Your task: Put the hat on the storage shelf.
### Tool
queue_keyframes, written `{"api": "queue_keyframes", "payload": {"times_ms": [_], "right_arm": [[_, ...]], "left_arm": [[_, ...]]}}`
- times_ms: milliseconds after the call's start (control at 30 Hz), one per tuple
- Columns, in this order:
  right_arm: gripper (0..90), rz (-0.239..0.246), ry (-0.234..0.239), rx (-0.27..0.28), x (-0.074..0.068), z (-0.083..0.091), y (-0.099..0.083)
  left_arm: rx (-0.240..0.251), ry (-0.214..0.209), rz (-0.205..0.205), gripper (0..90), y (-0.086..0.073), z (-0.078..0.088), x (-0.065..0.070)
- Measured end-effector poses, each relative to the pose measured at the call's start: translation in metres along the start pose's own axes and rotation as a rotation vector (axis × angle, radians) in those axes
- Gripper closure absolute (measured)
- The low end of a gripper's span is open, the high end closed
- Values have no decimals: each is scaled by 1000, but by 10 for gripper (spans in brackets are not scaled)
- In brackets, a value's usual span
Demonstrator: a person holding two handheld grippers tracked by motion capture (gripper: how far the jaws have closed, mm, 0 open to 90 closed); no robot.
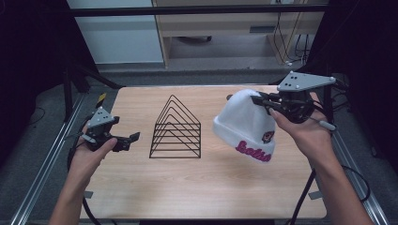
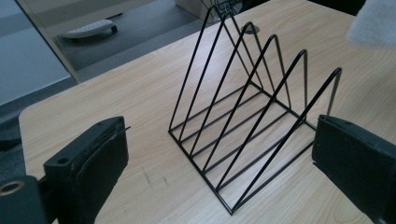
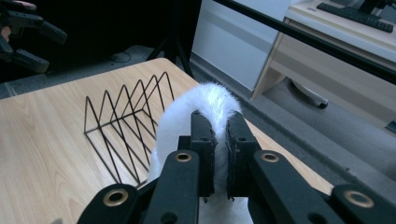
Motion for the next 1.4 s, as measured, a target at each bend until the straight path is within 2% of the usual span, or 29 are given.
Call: {"api": "queue_keyframes", "payload": {"times_ms": [300, 433, 700, 933, 1000, 1133, 1267, 1400], "right_arm": [[843, 3, -9, 66, -3, -9, 23], [843, 10, -6, 76, -5, -14, 30], [843, 22, 16, 110, -15, -26, 45], [843, 28, 44, 160, -24, -36, 64], [843, 27, 50, 170, -27, -40, 68], [843, 27, 58, 183, -30, -45, 74], [843, 29, 68, 200, -34, -51, 81], [842, 26, 82, 214, -39, -56, 87]], "left_arm": [[20, -43, -17, 30, 15, -4, 15], [31, -60, -21, 29, 21, -4, 21], [48, -77, -26, 31, 30, -8, 29], [61, -99, -60, 46, 45, -13, 40], [70, -104, -49, 52, 47, -13, 42], [78, -121, -55, 54, 52, -16, 46], [82, -127, -51, 54, 55, -19, 48], [67, -136, -70, 53, 54, -23, 47]]}}
Point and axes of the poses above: each handheld gripper's, and its own axes: z roughly backward along the jaws, y roughly out of its top, x roughly to its right, the point moved 8 cm from there along -z, roughly forward along the jaws, and after that the axes turned 14 degrees about x, right-handed, at the moved point
